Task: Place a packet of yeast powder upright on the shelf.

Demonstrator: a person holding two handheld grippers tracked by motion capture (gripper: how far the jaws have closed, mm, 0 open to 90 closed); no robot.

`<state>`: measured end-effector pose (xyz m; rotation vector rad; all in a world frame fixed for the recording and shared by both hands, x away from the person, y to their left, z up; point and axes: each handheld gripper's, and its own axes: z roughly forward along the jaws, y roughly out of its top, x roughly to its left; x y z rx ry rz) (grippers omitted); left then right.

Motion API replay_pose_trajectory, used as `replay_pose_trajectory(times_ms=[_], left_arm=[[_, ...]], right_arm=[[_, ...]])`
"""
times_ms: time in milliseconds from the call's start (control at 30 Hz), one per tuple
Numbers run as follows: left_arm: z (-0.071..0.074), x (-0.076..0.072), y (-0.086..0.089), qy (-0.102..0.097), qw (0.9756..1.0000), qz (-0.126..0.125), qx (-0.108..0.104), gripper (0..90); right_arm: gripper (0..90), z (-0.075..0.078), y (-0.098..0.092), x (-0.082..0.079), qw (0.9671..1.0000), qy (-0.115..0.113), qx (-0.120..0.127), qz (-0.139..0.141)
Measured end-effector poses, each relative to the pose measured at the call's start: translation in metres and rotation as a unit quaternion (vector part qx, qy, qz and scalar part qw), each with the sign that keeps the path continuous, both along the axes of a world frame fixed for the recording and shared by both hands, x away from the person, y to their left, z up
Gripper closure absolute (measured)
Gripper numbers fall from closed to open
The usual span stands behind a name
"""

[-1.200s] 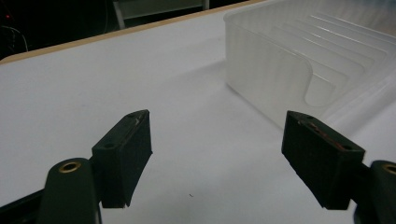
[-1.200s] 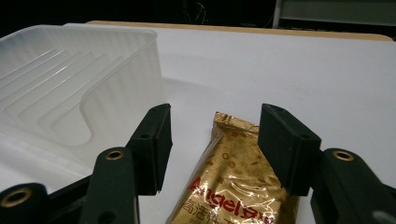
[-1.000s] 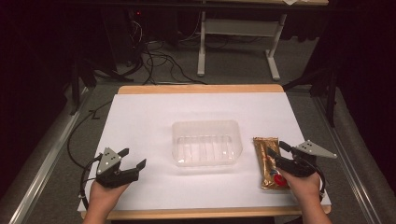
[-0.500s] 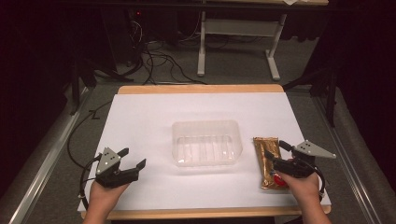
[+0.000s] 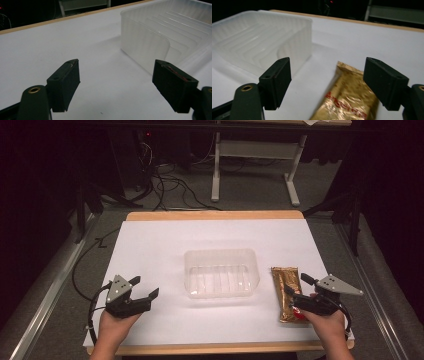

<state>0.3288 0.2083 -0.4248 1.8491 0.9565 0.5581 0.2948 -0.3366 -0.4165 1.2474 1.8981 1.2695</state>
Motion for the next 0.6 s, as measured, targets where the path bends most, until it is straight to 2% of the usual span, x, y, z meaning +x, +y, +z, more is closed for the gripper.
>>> replay_pose_trajectory(times_ms=[67,167,267,367,467,567,600], left_arm=[[0.000,0.004,-0.002,0.003,1.0000,0.000,-0.002,21.6],[0.000,0.008,-0.006,0.004,1.0000,0.000,-0.009,20.8],[0.000,0.013,-0.011,0.006,0.9999,-0.003,-0.013,19.8],[0.000,0.018,-0.019,0.004,0.9999,-0.011,-0.010,19.7],[0.000,0.023,-0.025,0.003,0.9997,-0.021,-0.010,20.3],[0.001,0.025,-0.030,-0.001,0.9996,-0.026,-0.011,20.8],[0.001,0.025,-0.030,-0.002,0.9996,-0.027,-0.012,20.9]], right_arm=[[25.0,-0.002,-0.004,-0.002,0.9998,0.010,-0.004,-0.014],[34.7,-0.007,-0.017,-0.006,0.9984,0.036,-0.005,-0.044],[41.5,-0.012,-0.029,-0.009,0.9967,0.058,0.000,-0.057],[42.0,-0.021,-0.043,-0.012,0.9932,0.090,0.000,-0.073],[54.3,-0.030,-0.050,-0.019,0.9908,0.108,-0.014,-0.080],[62.7,-0.035,-0.051,-0.021,0.9891,0.124,-0.025,-0.076],[67.3,-0.037,-0.050,-0.022,0.9871,0.134,-0.032,-0.083]])
